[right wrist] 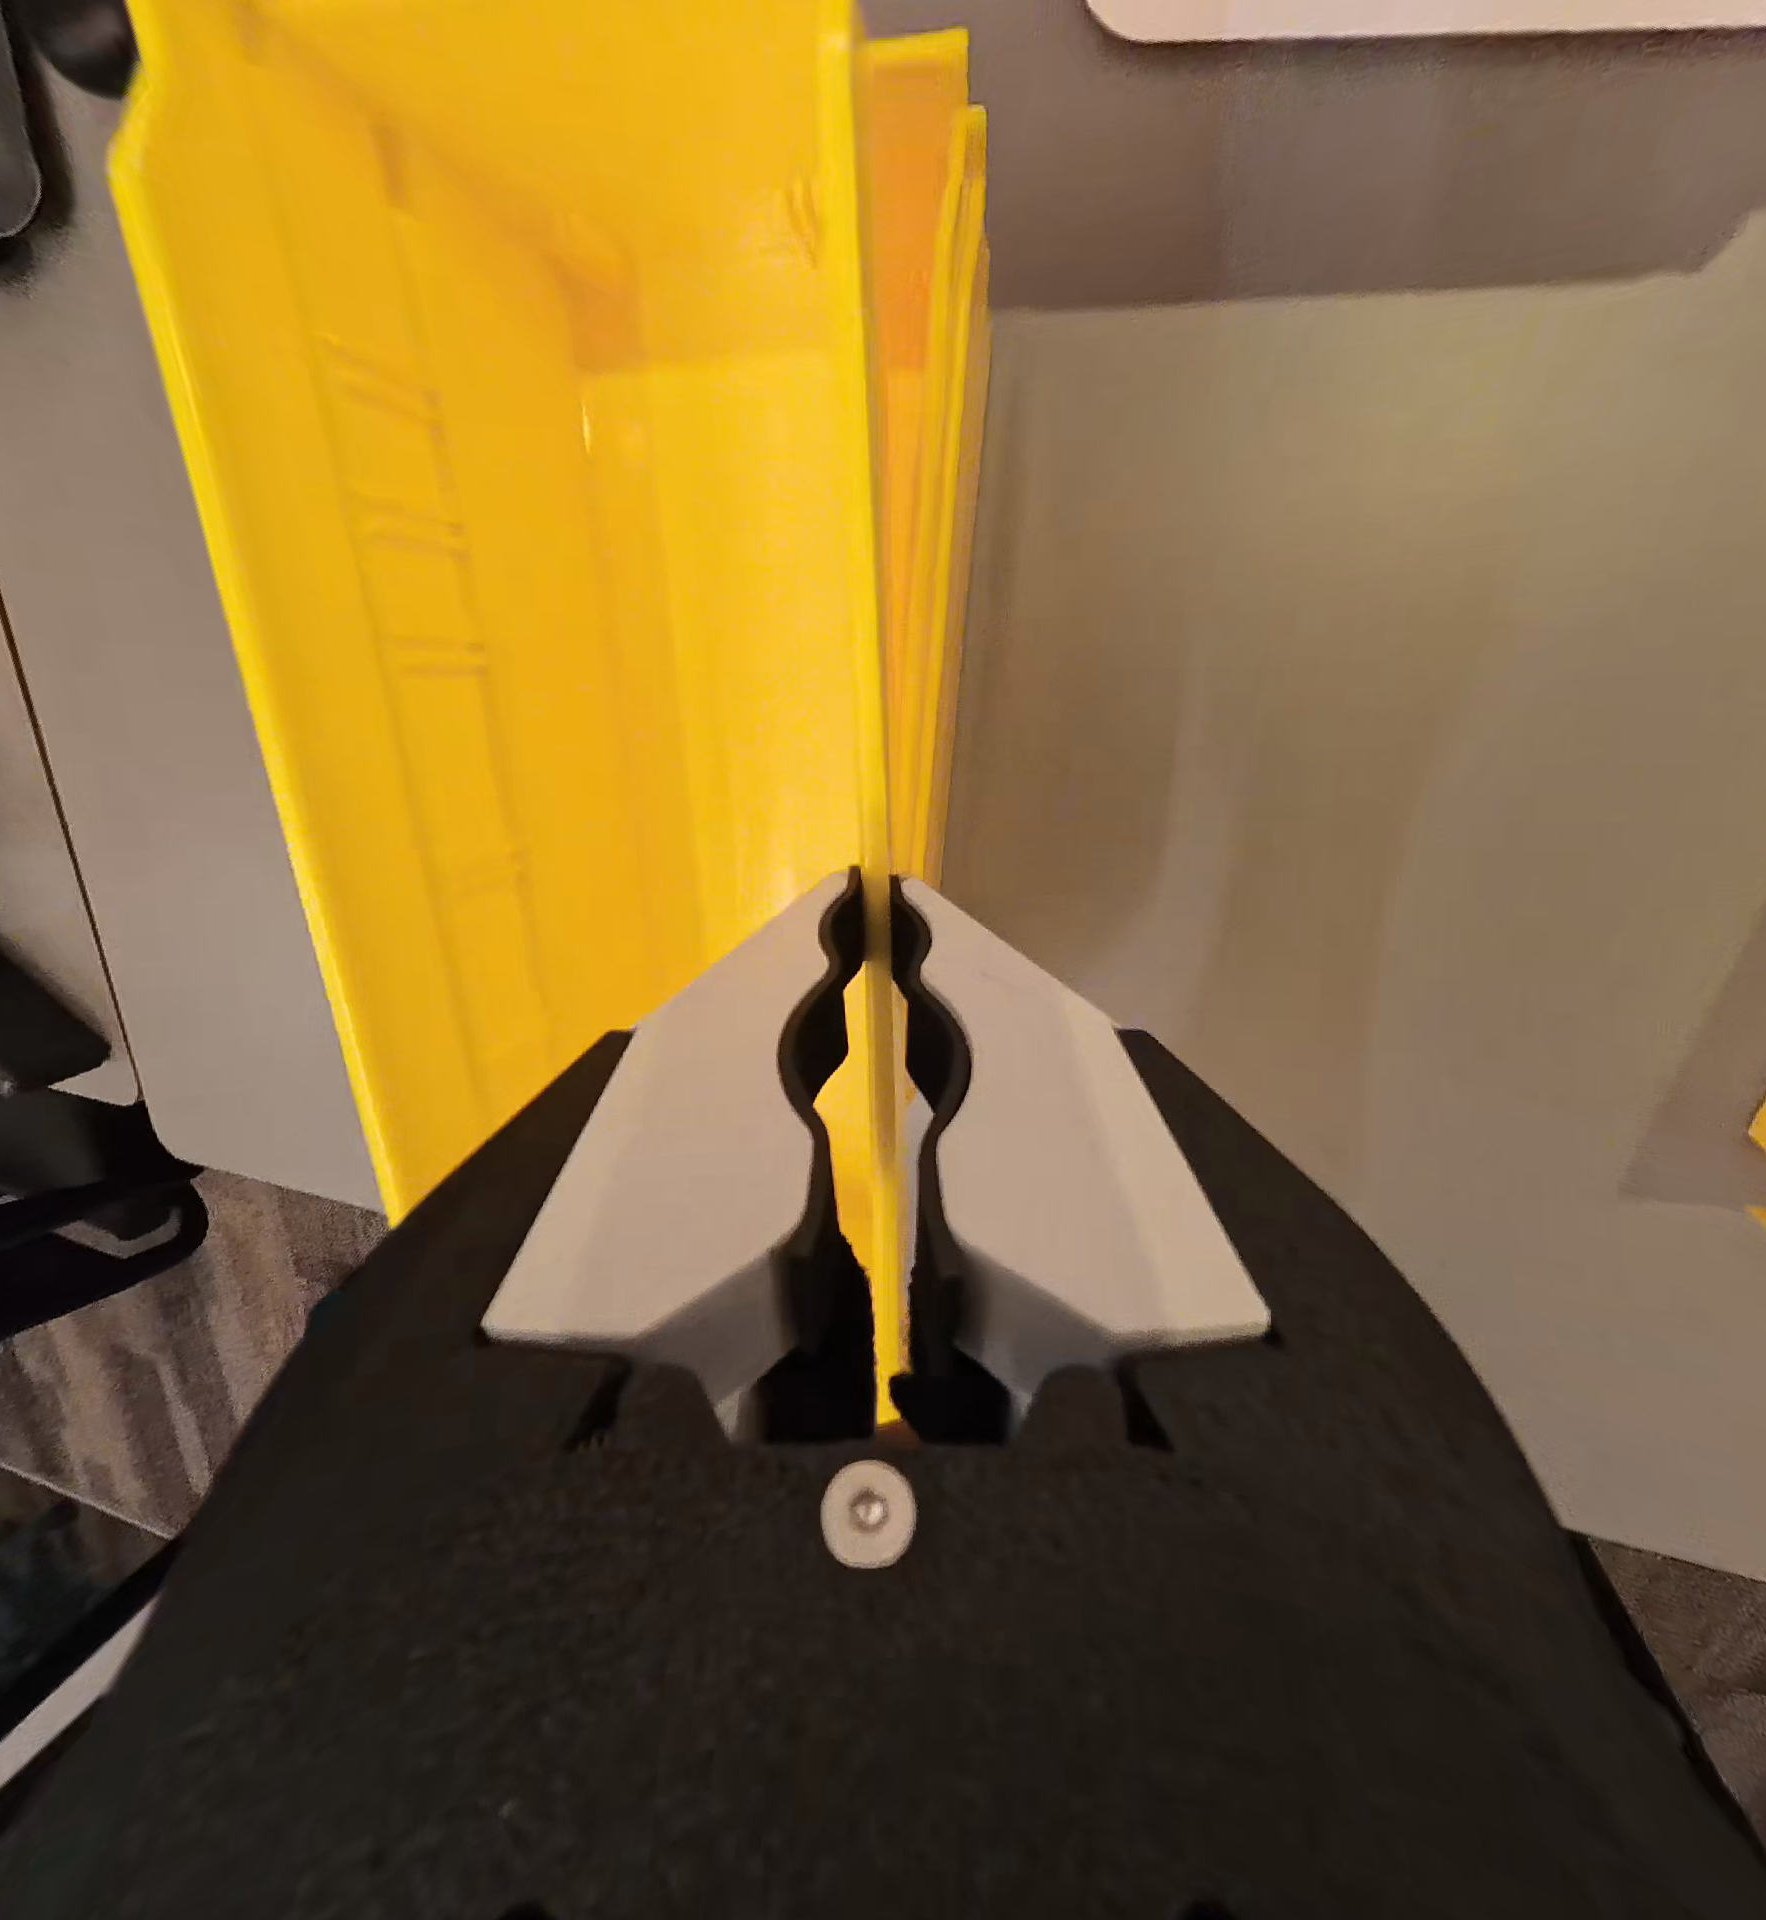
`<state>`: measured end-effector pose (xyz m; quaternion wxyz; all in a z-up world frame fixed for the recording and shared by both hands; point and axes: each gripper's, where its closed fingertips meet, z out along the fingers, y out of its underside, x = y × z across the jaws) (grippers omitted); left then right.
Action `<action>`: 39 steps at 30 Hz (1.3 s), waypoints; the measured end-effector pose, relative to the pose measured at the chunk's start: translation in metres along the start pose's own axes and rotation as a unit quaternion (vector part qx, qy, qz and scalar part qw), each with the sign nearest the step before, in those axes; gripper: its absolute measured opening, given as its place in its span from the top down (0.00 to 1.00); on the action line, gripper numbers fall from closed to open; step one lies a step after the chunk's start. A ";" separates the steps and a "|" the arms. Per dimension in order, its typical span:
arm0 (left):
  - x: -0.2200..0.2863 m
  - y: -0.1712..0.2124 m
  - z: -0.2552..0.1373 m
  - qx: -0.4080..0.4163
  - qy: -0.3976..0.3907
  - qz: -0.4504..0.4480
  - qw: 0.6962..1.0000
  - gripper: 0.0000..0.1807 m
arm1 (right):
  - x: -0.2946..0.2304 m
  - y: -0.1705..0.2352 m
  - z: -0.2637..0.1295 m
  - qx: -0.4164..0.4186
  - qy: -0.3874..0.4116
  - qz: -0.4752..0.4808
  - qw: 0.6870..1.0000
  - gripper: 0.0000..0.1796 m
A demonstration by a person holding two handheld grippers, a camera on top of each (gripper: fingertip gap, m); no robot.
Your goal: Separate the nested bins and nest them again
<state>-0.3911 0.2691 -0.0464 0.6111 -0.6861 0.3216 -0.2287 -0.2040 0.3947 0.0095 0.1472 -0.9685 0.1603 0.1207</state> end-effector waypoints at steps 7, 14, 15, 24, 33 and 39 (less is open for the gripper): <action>-0.007 -0.001 -0.003 0.004 0.002 -0.034 0.999 0.85 | -0.010 -0.003 -0.001 -0.004 0.018 0.017 1.000 0.98; -0.014 0.002 -0.002 0.000 0.007 -0.072 0.997 0.85 | -0.014 -0.004 0.009 0.003 0.023 0.027 0.999 0.99; -0.015 0.003 -0.003 0.000 0.007 -0.074 0.997 0.85 | -0.014 -0.004 0.012 0.002 0.024 0.028 0.999 0.99; -0.017 0.003 -0.002 -0.002 0.009 -0.074 0.997 0.85 | -0.006 -0.006 0.042 -0.003 0.063 0.024 0.998 0.99; -0.014 0.002 0.001 -0.004 0.011 -0.060 0.998 0.85 | 0.000 -0.009 0.071 -0.004 0.086 0.030 0.996 0.99; -0.013 0.003 0.002 -0.005 0.014 -0.060 0.998 0.85 | -0.004 -0.022 0.065 0.039 0.085 0.018 0.995 0.99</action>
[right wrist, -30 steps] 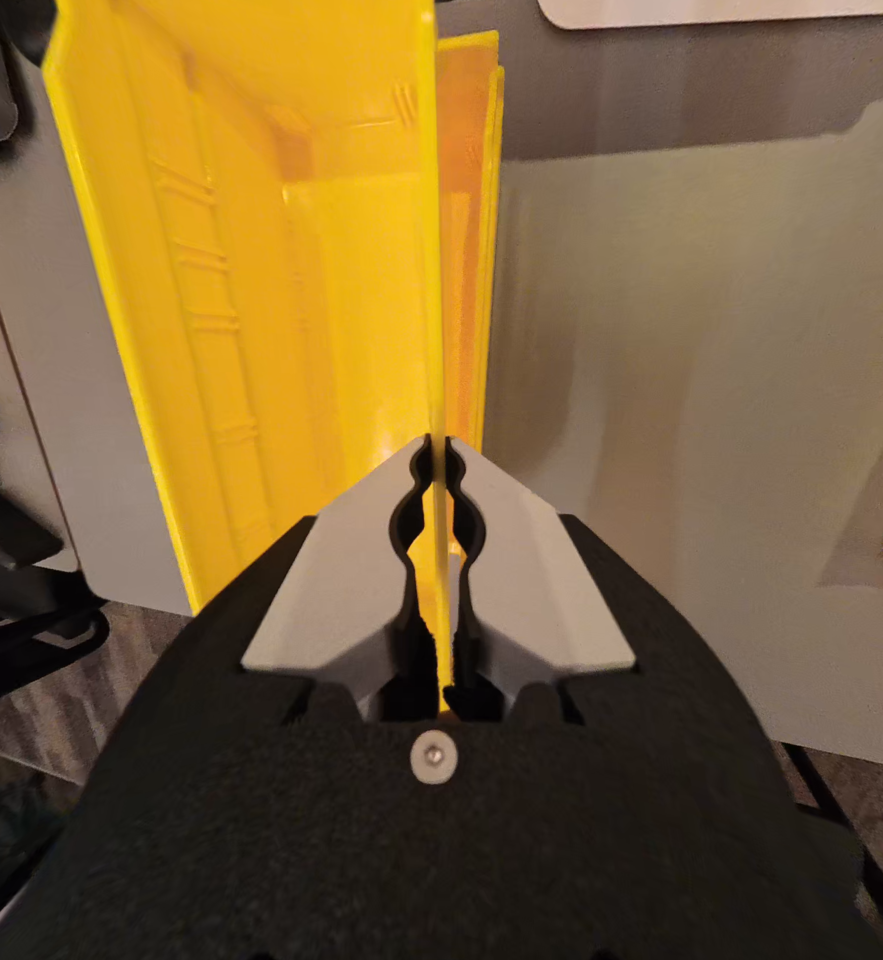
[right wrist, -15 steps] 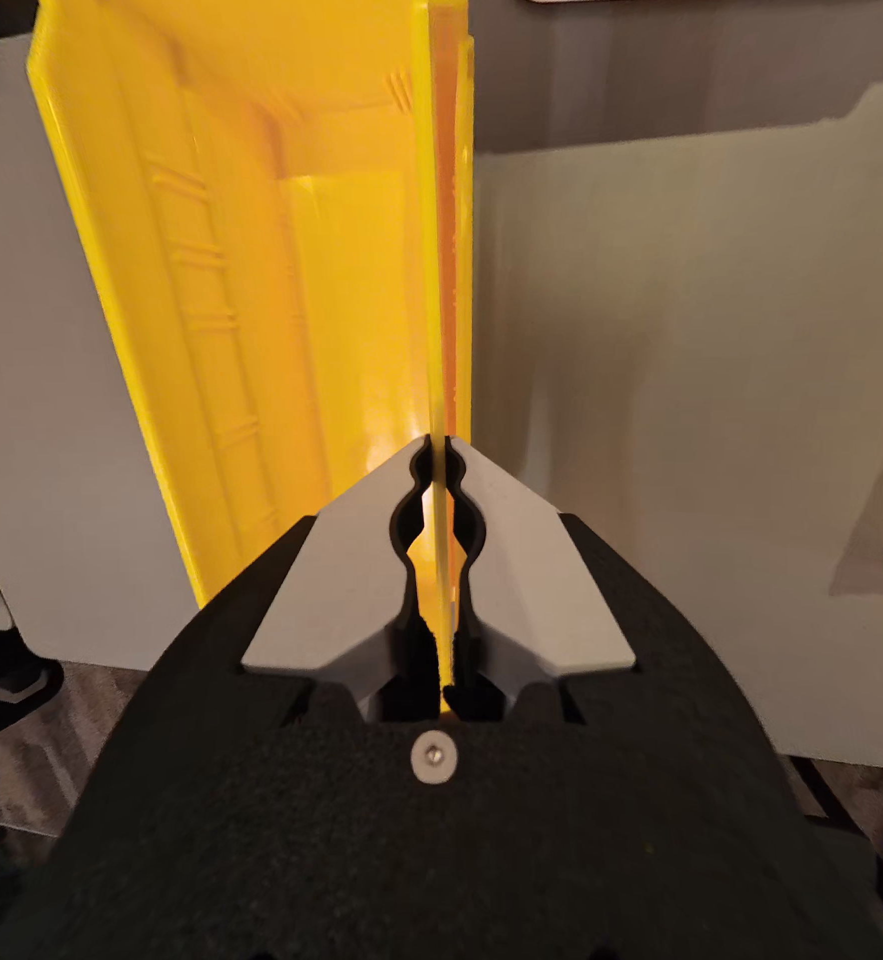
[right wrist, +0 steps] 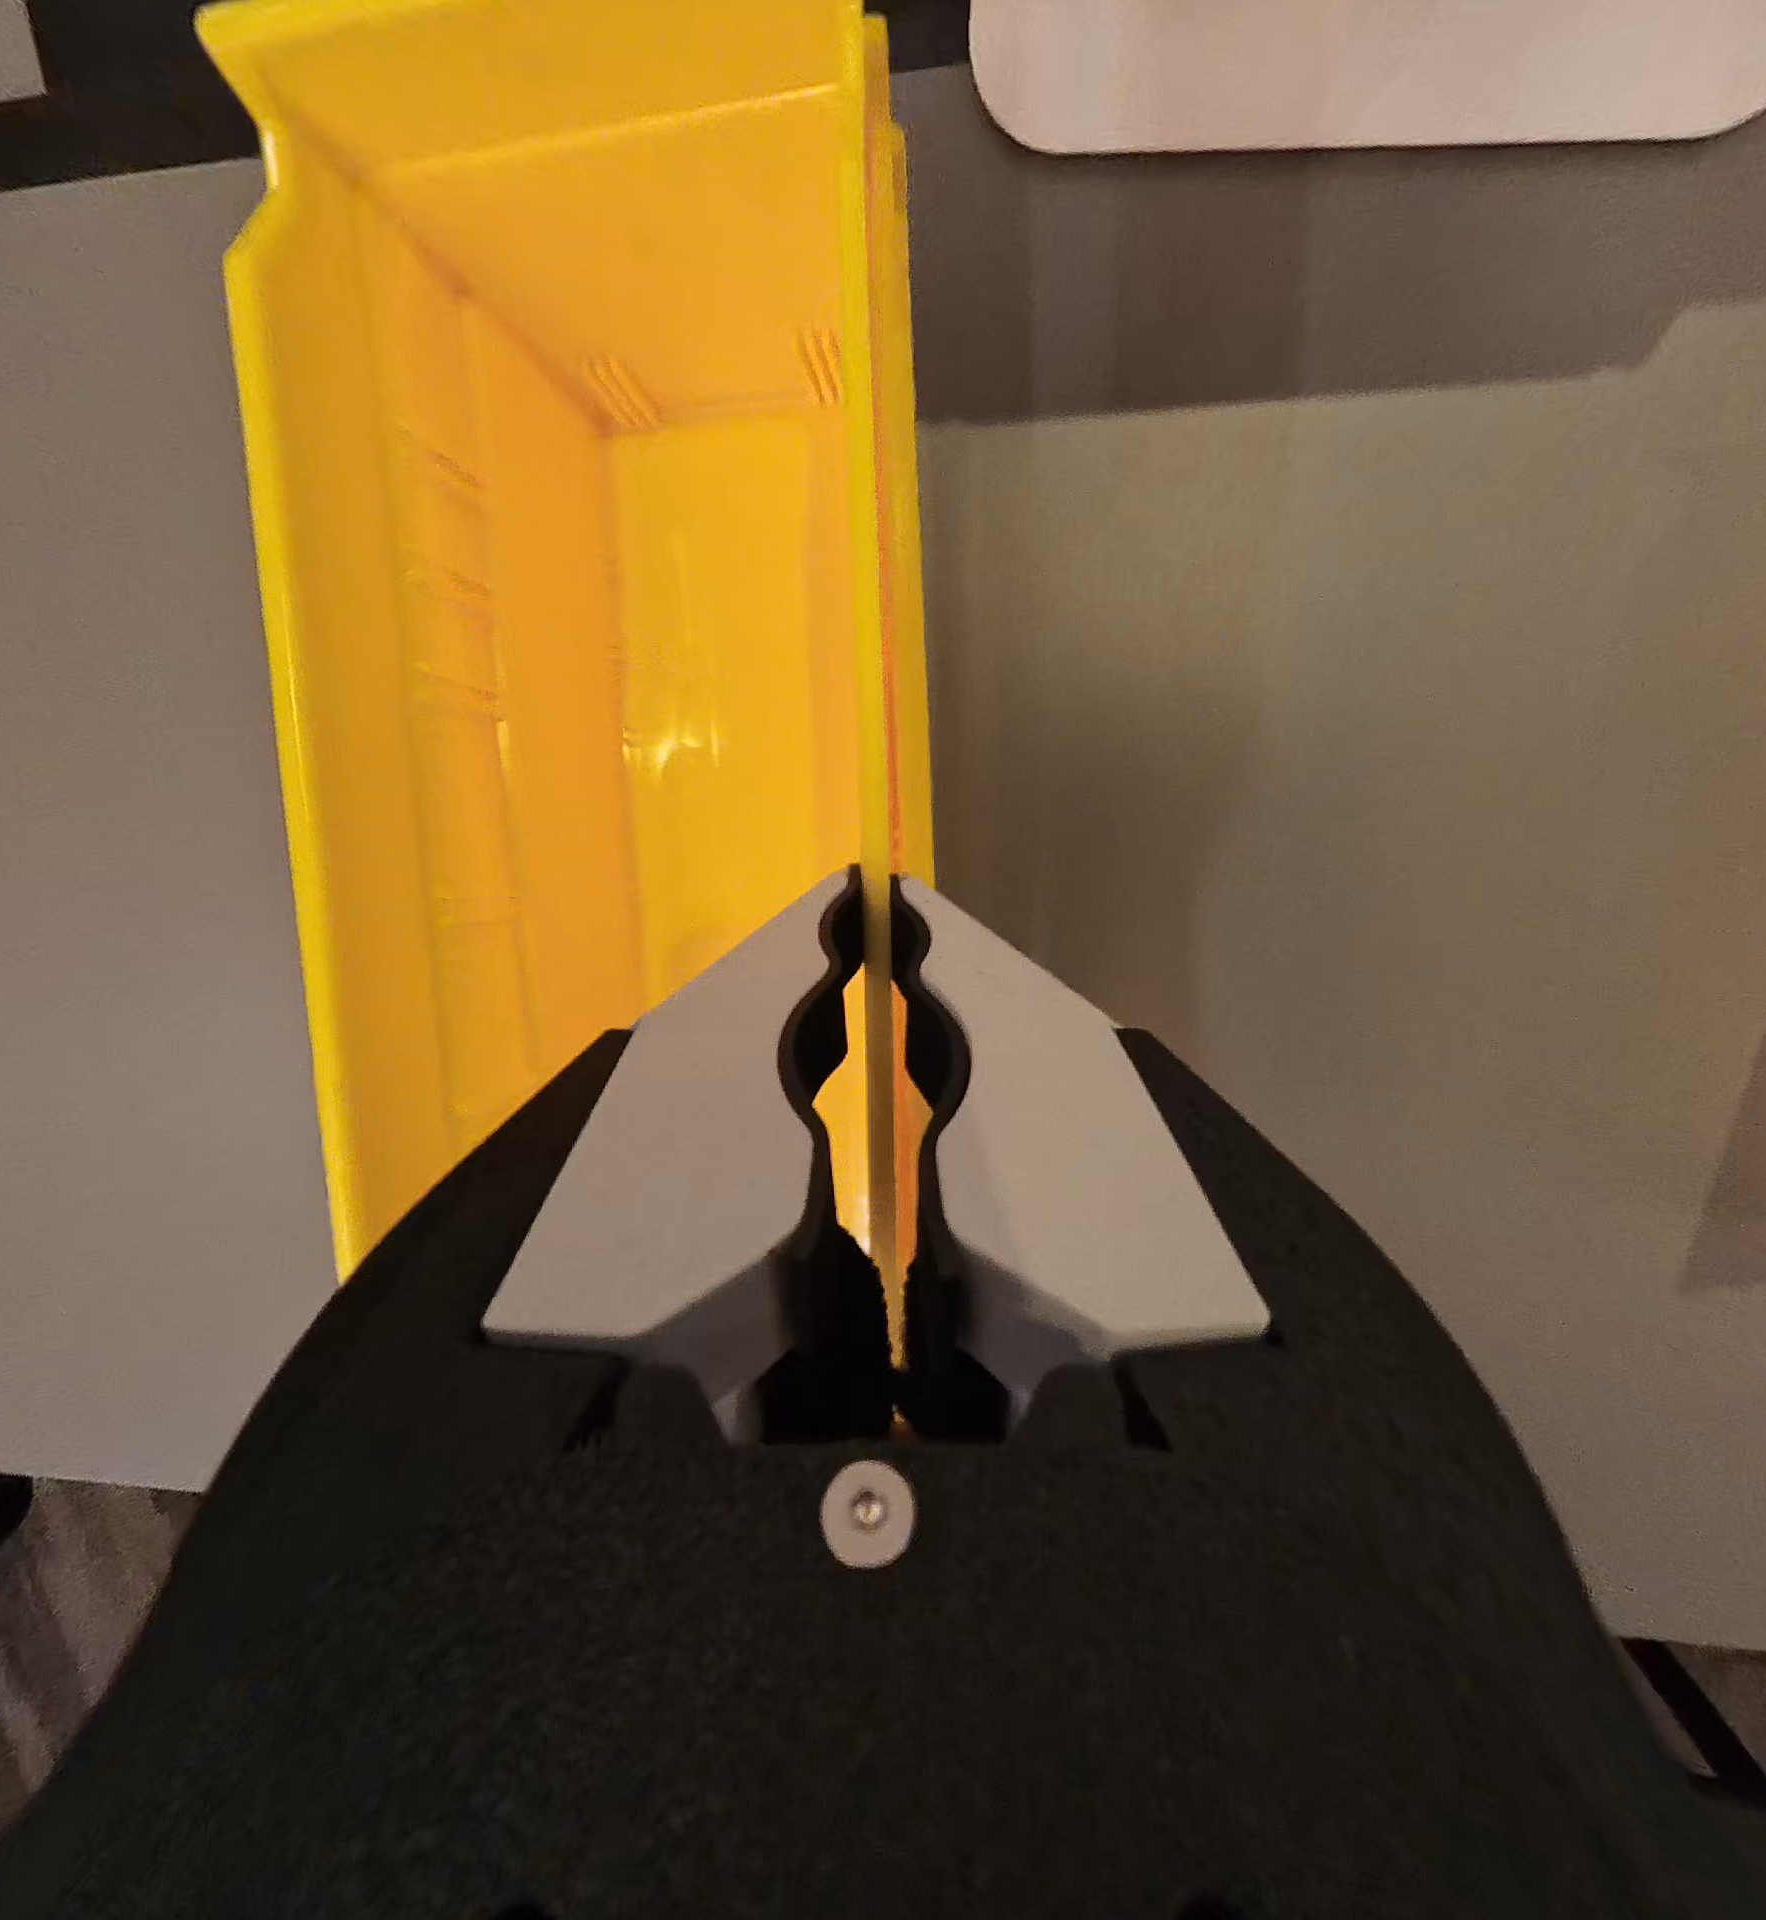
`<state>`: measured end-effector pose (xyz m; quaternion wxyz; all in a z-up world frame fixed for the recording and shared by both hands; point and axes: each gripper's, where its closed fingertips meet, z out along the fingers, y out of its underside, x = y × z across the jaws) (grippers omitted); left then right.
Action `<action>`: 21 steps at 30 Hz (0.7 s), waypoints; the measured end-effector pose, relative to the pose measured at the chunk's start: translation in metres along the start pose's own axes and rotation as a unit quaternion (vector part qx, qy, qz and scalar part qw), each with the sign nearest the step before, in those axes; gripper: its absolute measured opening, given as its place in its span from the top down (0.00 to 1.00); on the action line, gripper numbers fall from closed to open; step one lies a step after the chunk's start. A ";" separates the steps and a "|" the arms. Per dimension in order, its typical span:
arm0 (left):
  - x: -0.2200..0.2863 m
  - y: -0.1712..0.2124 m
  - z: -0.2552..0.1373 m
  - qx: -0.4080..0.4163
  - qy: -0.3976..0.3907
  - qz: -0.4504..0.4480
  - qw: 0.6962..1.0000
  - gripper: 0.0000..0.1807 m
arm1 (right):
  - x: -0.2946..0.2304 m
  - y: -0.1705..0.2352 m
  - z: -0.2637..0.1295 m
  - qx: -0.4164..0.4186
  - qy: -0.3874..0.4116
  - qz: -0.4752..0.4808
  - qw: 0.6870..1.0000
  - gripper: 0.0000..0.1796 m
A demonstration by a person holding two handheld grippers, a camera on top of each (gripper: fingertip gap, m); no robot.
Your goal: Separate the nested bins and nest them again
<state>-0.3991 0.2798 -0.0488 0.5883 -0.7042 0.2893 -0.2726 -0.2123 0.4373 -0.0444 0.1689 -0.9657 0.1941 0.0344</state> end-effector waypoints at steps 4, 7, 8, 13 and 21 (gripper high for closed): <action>0.001 -0.001 0.000 0.001 0.002 -0.001 1.000 0.85 | 0.001 0.004 0.006 0.003 -0.011 0.007 1.000 0.99; 0.001 0.000 0.001 -0.001 0.002 0.000 1.000 0.85 | 0.002 -0.001 0.010 0.030 -0.017 0.011 0.999 0.99; 0.002 0.001 0.001 -0.003 0.002 0.001 1.000 0.85 | 0.002 -0.003 0.010 0.036 -0.015 0.008 0.999 0.99; 0.003 0.002 0.002 -0.004 0.001 0.006 1.000 0.85 | -0.003 -0.009 0.012 0.076 -0.027 0.002 0.997 0.99; 0.003 0.002 0.003 -0.006 0.003 0.004 1.000 0.85 | -0.002 -0.014 0.012 0.106 -0.035 -0.002 0.994 0.99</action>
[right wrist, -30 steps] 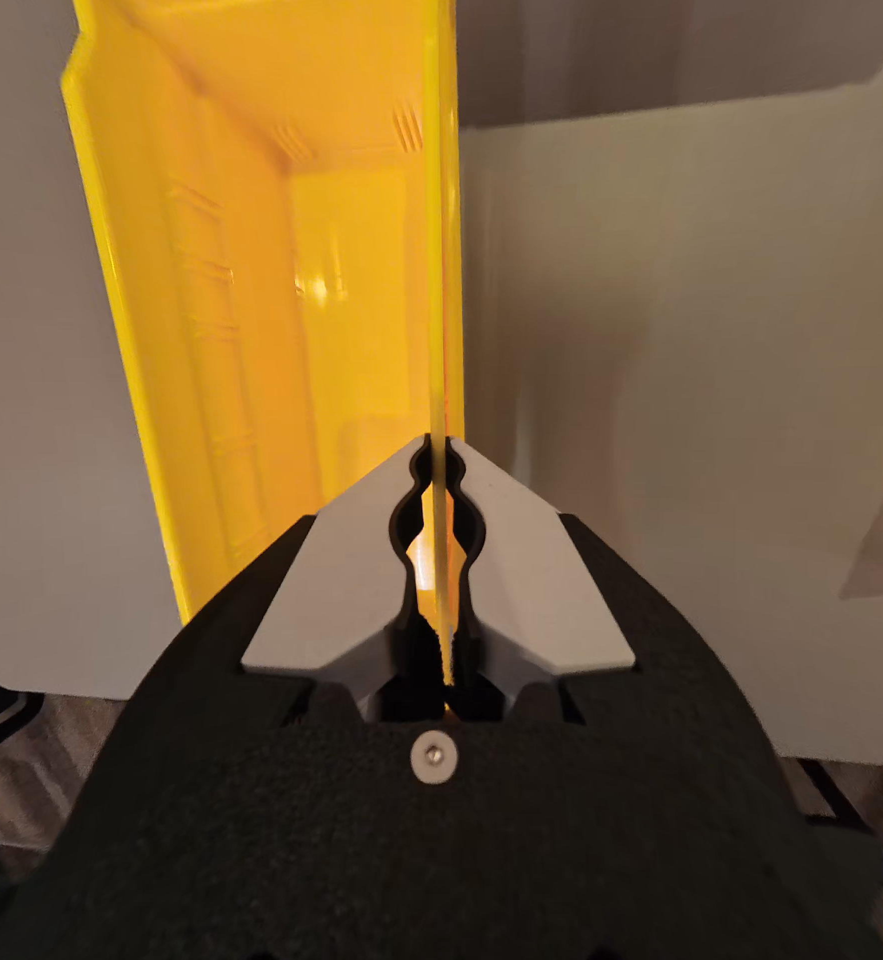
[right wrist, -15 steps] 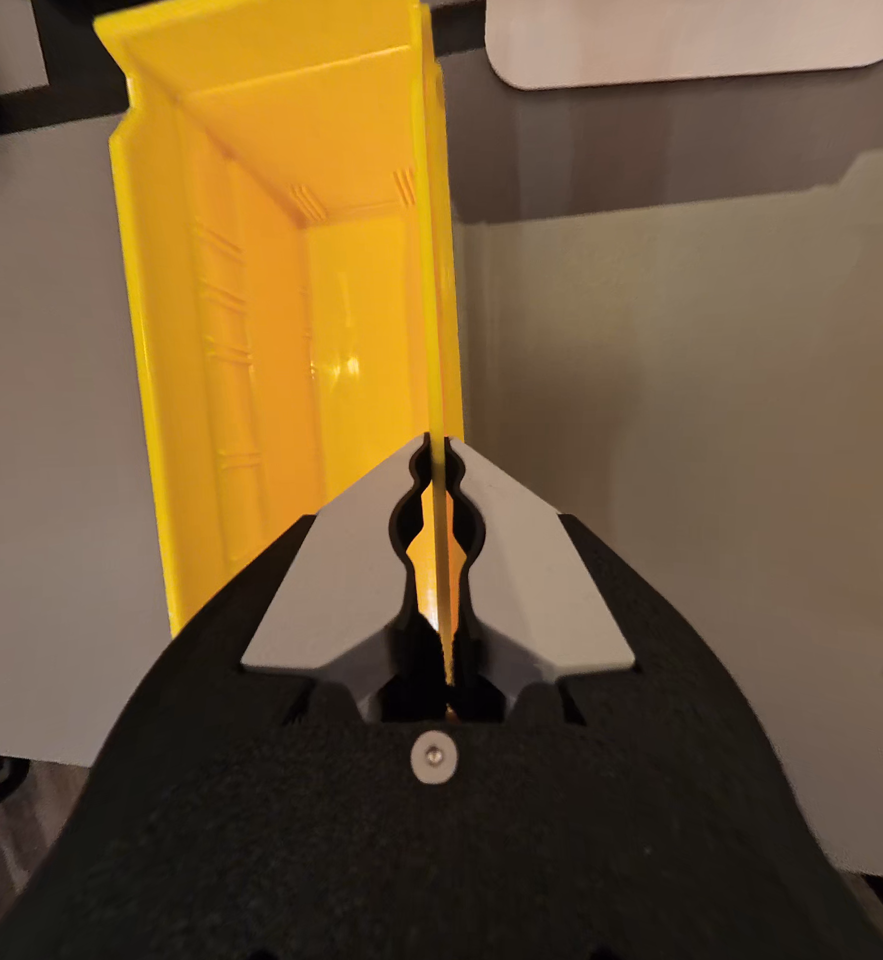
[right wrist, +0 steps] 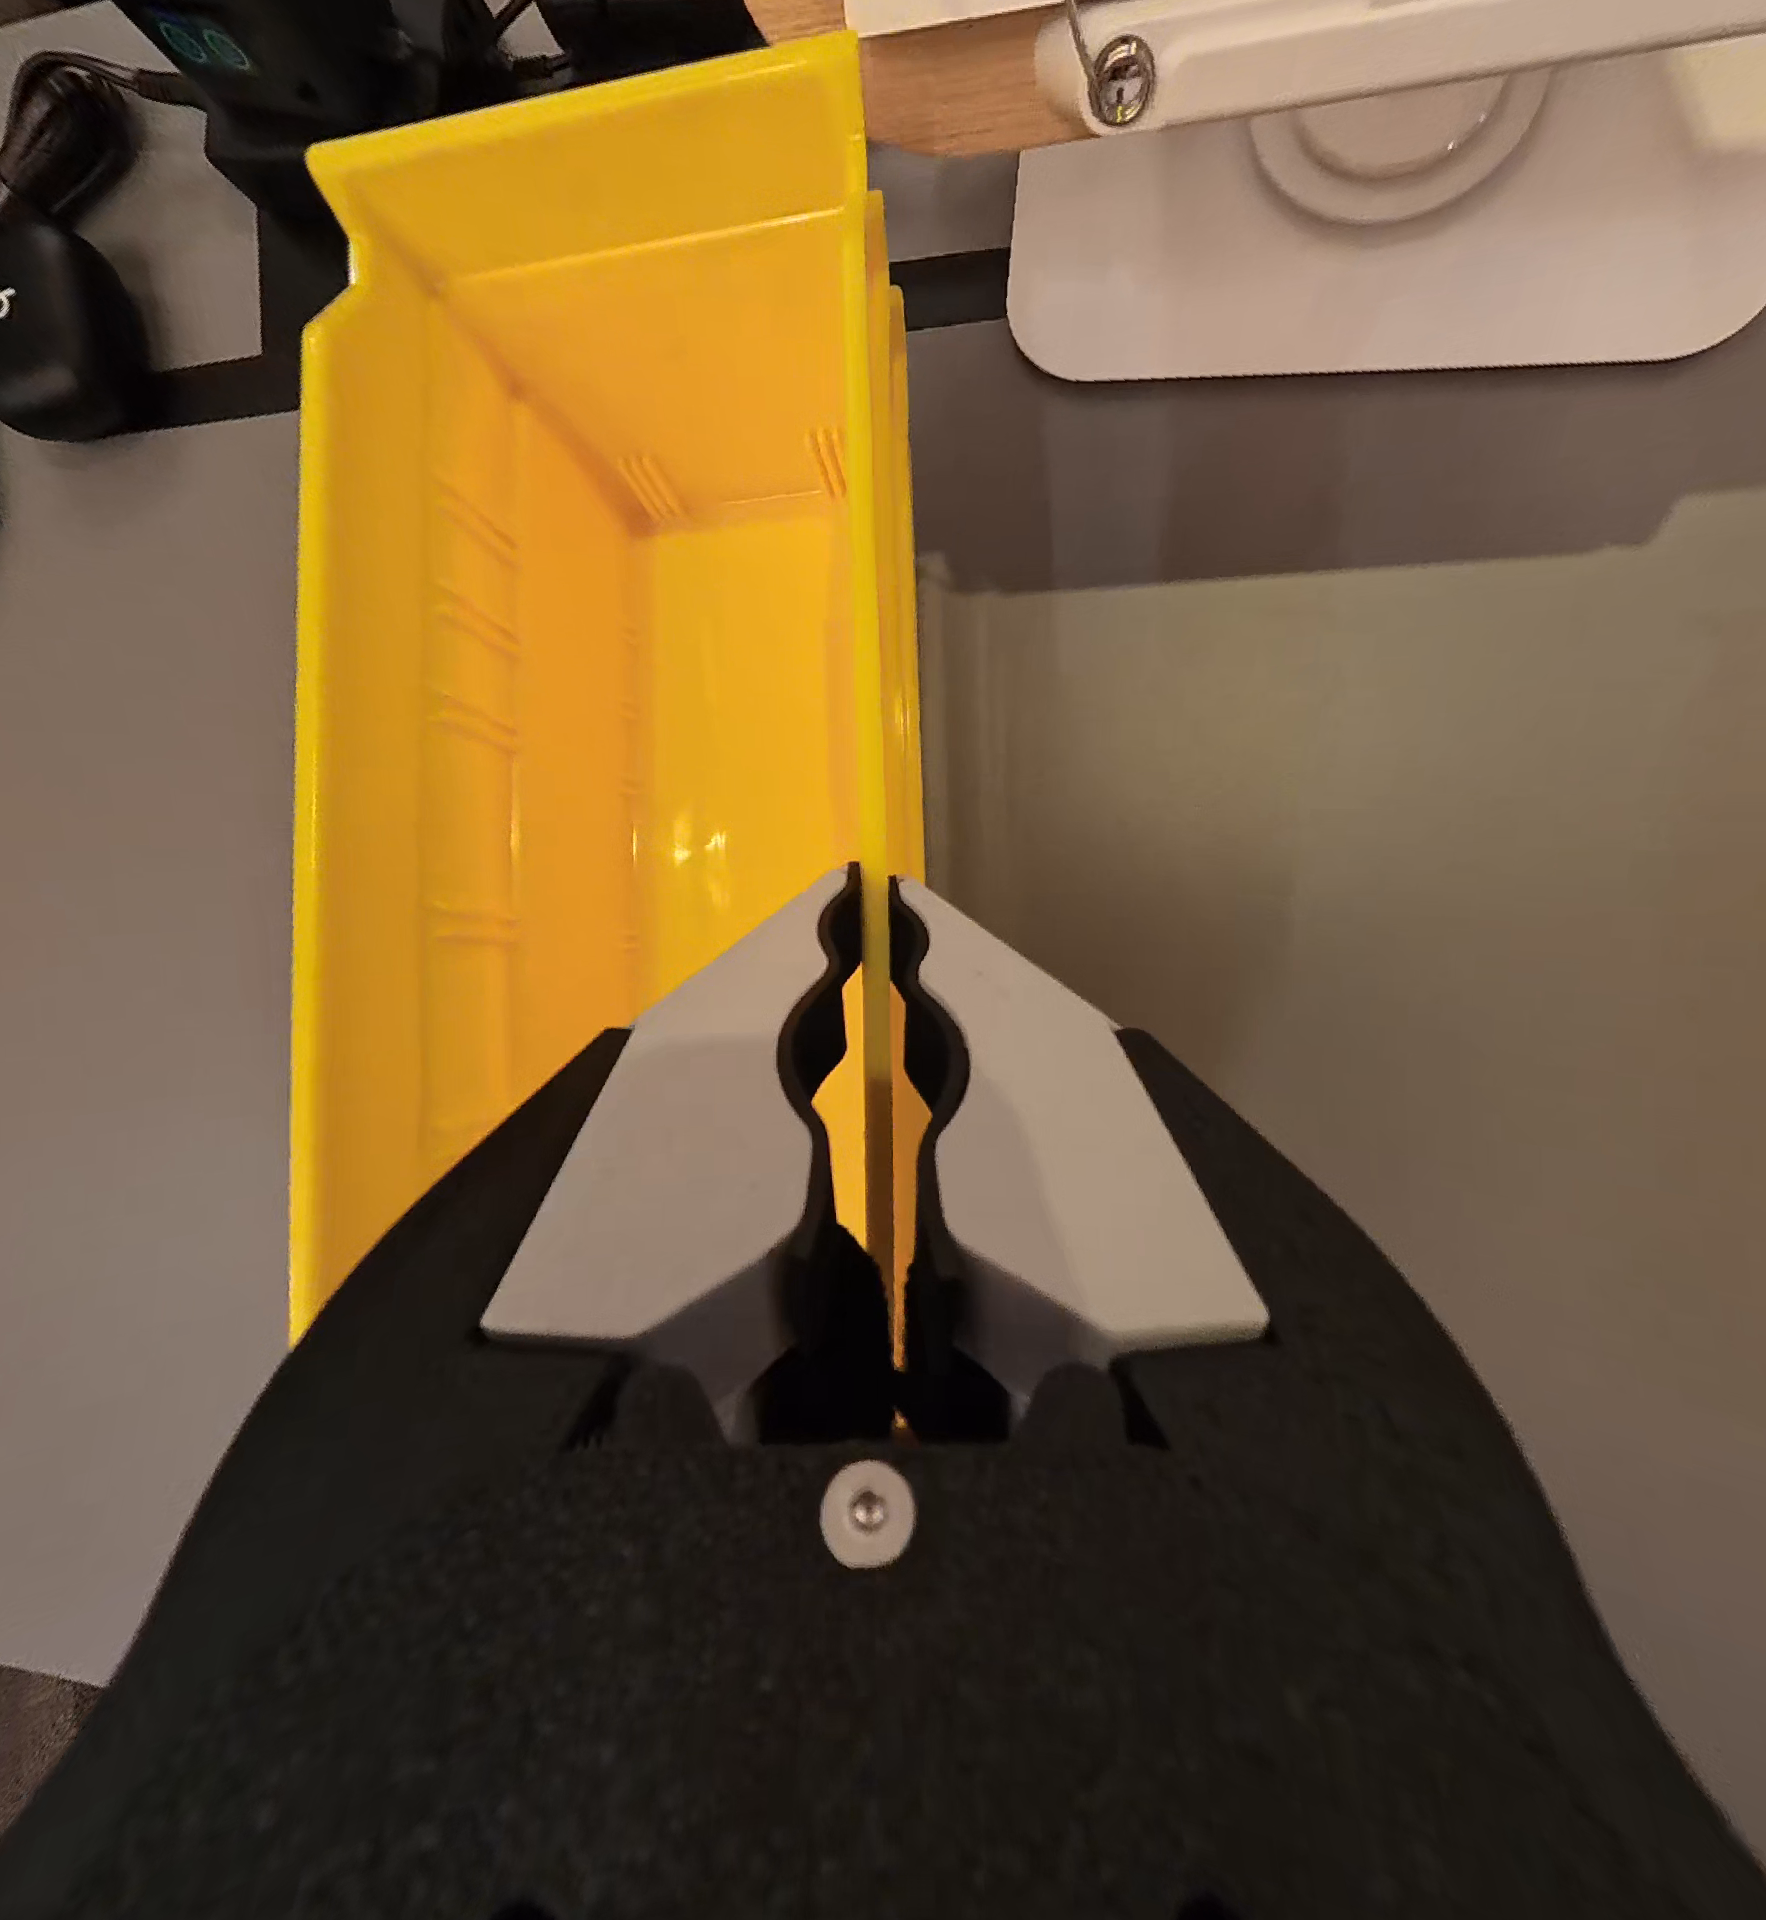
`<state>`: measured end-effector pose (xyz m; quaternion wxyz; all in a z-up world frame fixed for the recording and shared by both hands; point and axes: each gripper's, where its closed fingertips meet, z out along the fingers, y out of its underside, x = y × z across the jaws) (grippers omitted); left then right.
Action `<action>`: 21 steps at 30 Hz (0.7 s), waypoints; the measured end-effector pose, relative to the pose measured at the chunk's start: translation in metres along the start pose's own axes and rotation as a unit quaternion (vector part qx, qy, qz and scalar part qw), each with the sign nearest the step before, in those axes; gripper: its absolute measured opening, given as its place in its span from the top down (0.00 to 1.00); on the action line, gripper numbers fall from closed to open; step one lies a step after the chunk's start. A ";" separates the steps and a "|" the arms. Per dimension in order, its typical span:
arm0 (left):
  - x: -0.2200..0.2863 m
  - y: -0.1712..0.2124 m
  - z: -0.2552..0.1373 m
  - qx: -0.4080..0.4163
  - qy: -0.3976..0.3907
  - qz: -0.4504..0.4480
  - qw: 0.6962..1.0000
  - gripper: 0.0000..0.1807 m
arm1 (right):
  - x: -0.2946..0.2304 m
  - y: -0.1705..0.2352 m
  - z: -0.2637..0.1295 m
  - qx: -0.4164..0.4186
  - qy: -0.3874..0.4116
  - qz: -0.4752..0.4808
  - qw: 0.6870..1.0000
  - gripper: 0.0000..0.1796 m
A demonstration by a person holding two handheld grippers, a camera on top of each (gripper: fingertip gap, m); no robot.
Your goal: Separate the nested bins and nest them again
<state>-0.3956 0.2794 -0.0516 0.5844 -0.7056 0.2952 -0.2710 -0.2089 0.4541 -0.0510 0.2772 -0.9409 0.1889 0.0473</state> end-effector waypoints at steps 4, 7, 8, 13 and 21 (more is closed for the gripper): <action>0.001 0.002 0.001 -0.004 0.000 0.003 1.000 0.85 | -0.004 -0.002 0.000 -0.021 0.016 -0.007 1.000 0.99; 0.001 0.003 0.001 -0.006 0.000 0.006 1.000 0.85 | -0.005 -0.002 0.005 -0.023 0.016 0.000 1.000 0.98; 0.000 0.003 0.001 -0.005 -0.001 0.005 1.000 0.85 | -0.004 -0.003 0.006 -0.022 0.016 -0.002 1.000 0.99; -0.002 0.004 0.002 -0.007 0.001 -0.004 1.000 0.85 | -0.006 -0.005 0.010 -0.028 0.012 -0.037 0.999 0.97; -0.001 0.005 0.002 -0.009 0.001 0.000 1.000 0.85 | -0.002 0.011 0.010 -0.075 0.073 -0.155 0.982 0.96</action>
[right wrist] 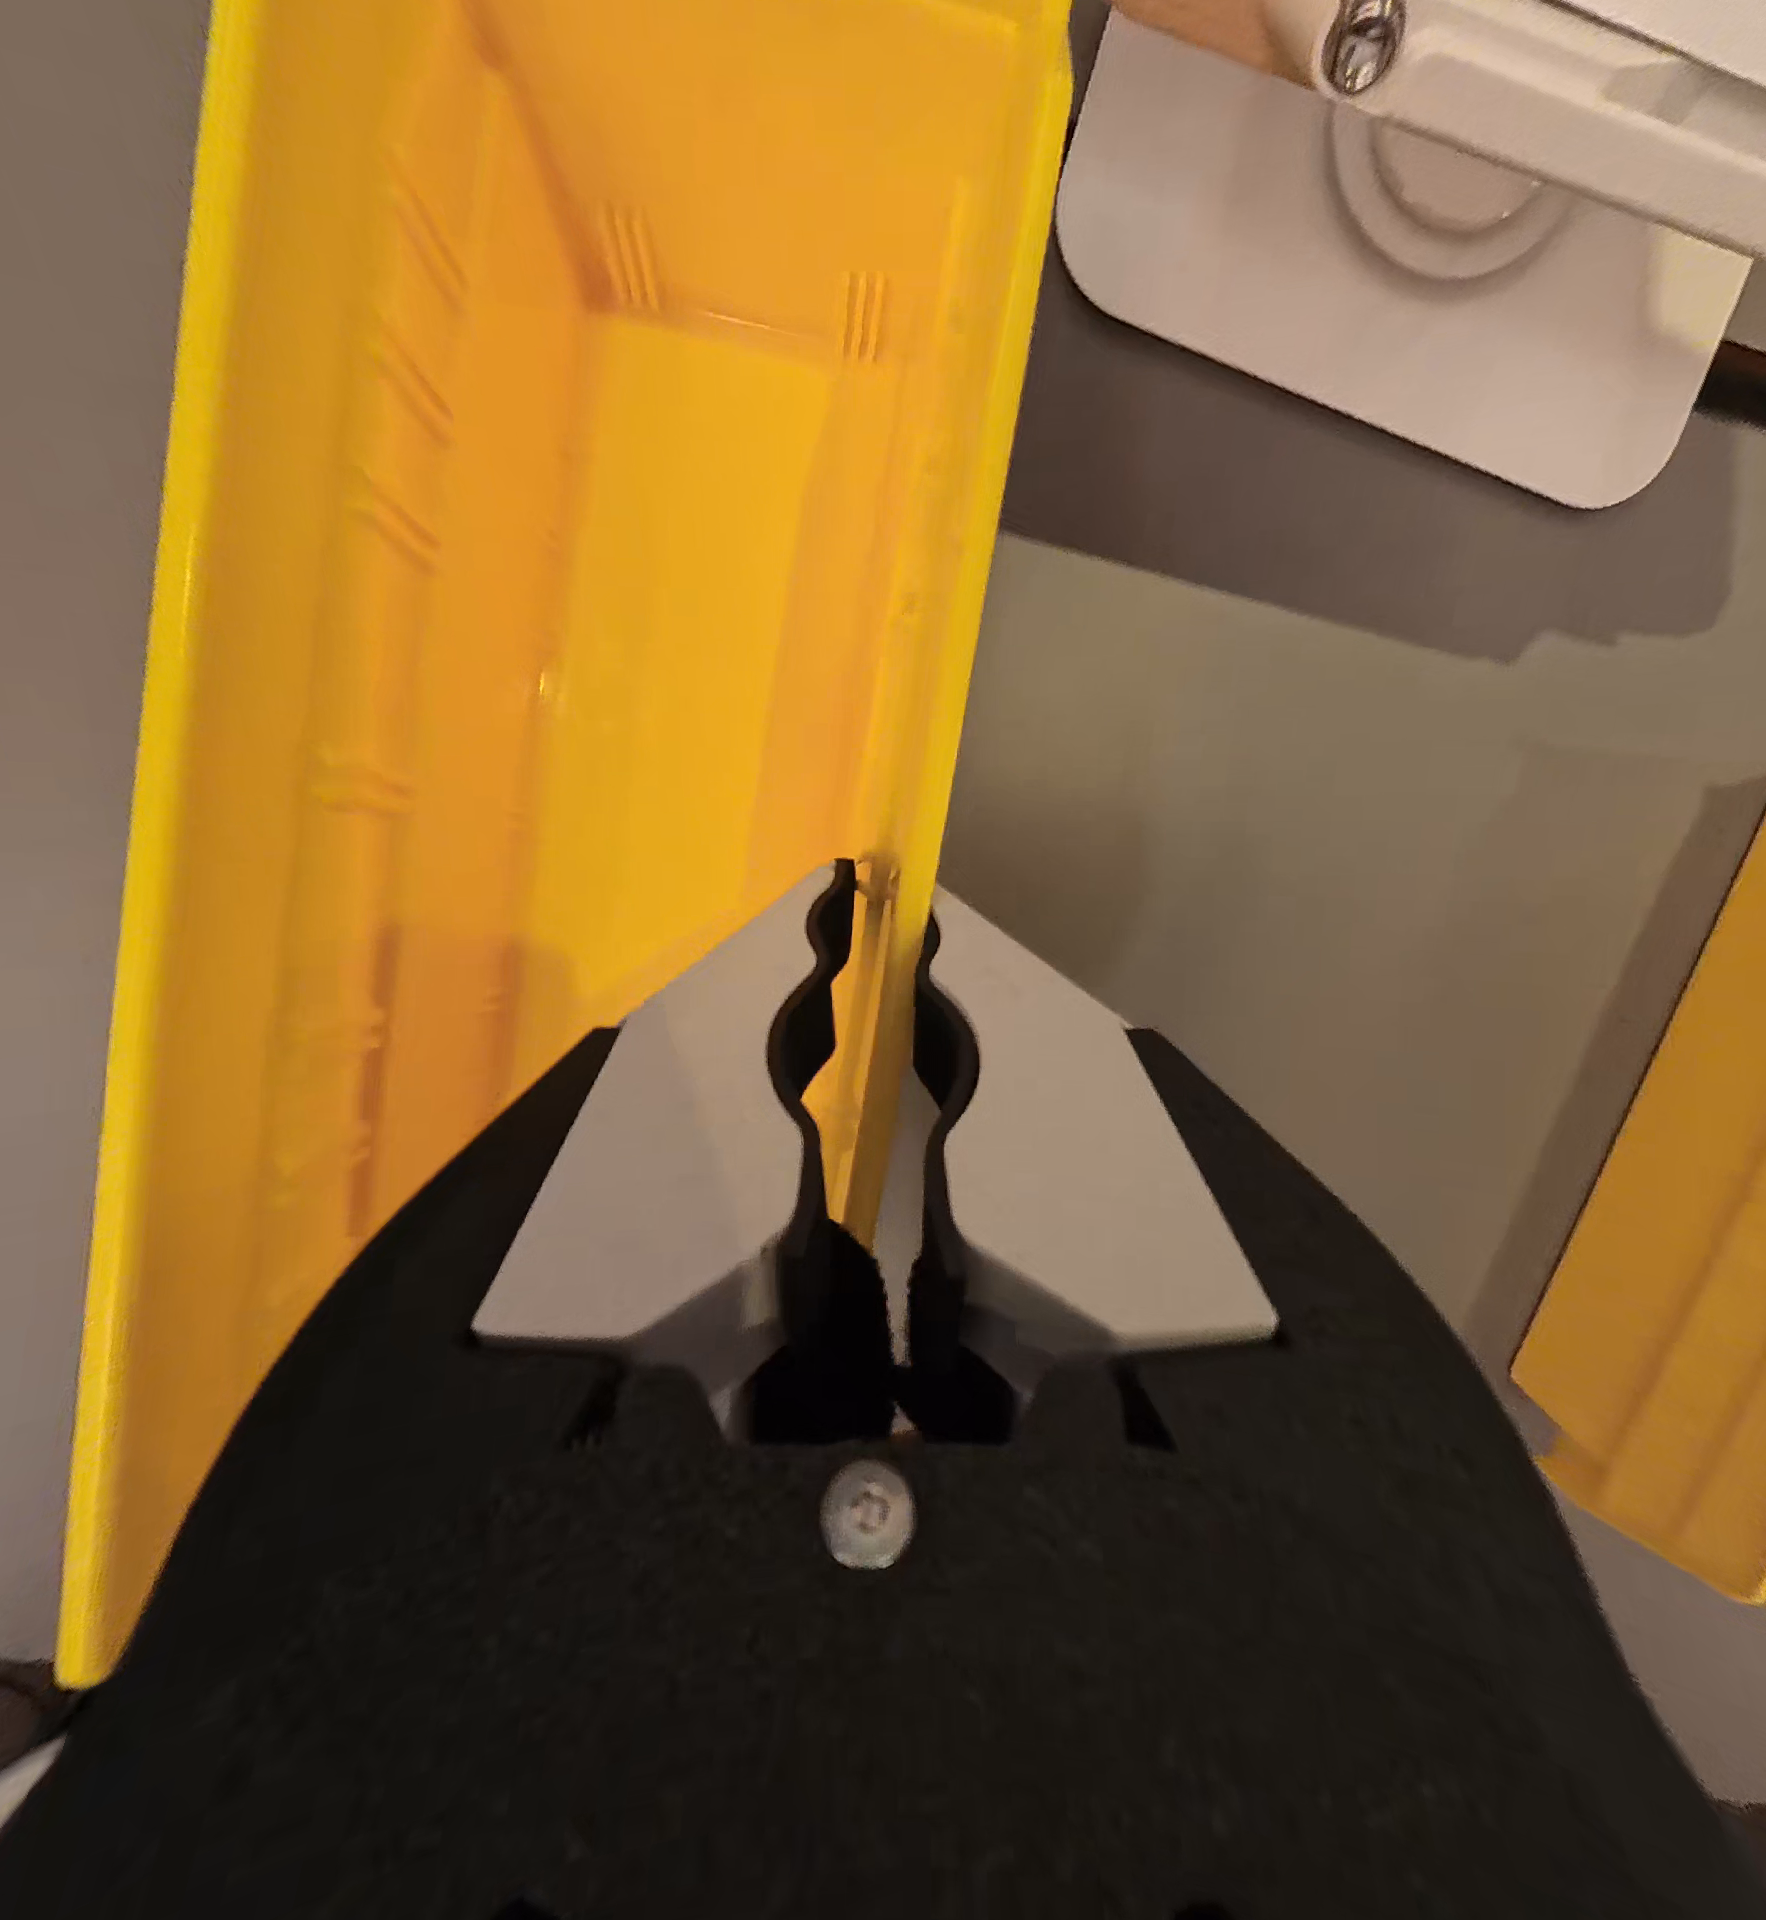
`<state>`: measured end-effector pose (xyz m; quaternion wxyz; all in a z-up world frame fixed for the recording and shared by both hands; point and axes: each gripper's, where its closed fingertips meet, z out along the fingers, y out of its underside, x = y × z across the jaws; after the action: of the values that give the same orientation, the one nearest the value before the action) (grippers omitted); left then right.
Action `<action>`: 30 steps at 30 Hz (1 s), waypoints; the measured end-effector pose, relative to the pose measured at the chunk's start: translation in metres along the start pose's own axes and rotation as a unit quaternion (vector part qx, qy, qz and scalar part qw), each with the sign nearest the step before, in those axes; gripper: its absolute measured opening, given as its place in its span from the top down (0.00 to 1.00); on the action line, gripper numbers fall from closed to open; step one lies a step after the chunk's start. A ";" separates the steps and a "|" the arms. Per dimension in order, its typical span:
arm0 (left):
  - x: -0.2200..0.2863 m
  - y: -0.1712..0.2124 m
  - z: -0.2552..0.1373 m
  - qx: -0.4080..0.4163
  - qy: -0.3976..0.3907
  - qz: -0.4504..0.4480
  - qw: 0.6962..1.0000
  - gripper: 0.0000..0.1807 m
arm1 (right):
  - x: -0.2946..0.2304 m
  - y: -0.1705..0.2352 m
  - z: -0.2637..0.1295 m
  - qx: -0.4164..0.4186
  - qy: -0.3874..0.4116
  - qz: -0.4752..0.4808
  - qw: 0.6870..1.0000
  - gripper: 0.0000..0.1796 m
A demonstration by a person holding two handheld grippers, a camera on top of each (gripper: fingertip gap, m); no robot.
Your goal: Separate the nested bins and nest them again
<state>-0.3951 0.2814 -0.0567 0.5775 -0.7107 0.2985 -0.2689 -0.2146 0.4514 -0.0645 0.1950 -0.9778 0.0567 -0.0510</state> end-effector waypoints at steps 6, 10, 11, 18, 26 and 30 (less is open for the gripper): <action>0.000 0.000 -0.001 -0.001 0.005 -0.005 1.000 0.85 | 0.024 0.023 -0.007 -0.068 -0.041 -0.034 0.996 0.96; 0.001 -0.001 0.000 0.000 0.007 -0.006 1.000 0.85 | 0.064 0.035 -0.009 -0.078 -0.017 -0.066 0.995 0.95; 0.002 -0.001 0.001 -0.001 0.008 -0.005 1.000 0.85 | 0.071 0.035 -0.008 -0.067 -0.018 -0.070 0.995 0.95; 0.003 0.002 0.005 -0.008 0.009 0.000 1.000 0.85 | 0.068 0.035 -0.015 0.013 -0.121 -0.014 0.992 0.98; 0.007 0.004 0.005 -0.011 0.009 0.008 1.000 0.85 | 0.064 0.028 -0.009 0.054 -0.155 0.005 0.986 0.98; 0.007 0.006 0.005 -0.015 0.010 0.010 1.000 0.85 | 0.064 0.026 -0.012 0.083 -0.154 -0.013 0.985 0.98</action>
<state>-0.3875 0.2790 -0.0637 0.5662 -0.7138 0.3153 -0.2656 -0.1556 0.4144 -0.0587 0.2809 -0.9552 0.0093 0.0931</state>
